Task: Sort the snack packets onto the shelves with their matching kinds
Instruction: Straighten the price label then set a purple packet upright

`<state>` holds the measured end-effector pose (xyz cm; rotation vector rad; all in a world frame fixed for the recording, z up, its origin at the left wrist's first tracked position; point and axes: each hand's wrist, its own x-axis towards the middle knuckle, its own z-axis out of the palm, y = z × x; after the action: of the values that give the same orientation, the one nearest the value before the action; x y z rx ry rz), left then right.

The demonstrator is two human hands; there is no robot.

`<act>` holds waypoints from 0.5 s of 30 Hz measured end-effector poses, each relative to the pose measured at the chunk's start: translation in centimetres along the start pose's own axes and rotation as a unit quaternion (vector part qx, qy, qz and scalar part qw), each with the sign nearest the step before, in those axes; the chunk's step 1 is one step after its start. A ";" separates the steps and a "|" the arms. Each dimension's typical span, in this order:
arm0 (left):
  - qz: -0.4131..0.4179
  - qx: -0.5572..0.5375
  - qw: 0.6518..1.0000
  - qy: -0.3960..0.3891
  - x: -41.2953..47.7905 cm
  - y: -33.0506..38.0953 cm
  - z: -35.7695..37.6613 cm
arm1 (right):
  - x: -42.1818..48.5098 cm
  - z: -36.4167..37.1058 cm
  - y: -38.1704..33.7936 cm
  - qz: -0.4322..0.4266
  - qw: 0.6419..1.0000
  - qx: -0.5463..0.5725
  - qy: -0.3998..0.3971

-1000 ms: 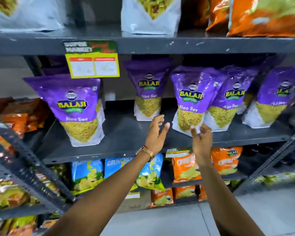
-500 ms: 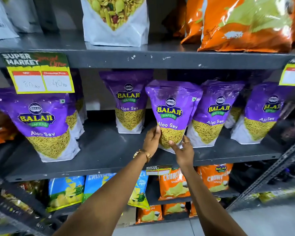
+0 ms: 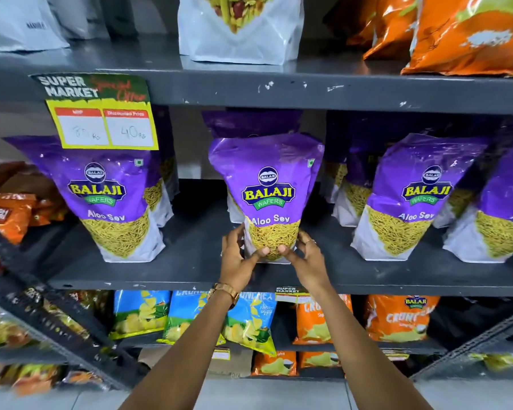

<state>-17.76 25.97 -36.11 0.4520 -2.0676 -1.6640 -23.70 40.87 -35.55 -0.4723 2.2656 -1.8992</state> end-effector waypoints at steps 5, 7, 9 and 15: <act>-0.013 0.003 1.000 0.021 0.5 -0.5 -1.1 | 0.9 1.4 0.0 0.002 1.000 0.004 -0.012; -0.015 0.009 1.000 0.024 0.5 -0.2 -1.1 | 1.0 1.5 0.0 0.005 1.000 0.003 -0.009; -0.020 0.011 1.000 0.021 0.5 0.0 -1.2 | 1.1 1.7 0.1 0.012 1.000 -0.001 -0.009; -0.034 0.021 0.999 0.014 0.6 0.5 -1.4 | 1.1 2.1 0.0 0.018 1.000 -0.003 -0.007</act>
<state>-17.50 24.61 -35.27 0.5625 -2.0906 -1.6455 -24.05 38.54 -35.81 -0.4400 2.2563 -1.8667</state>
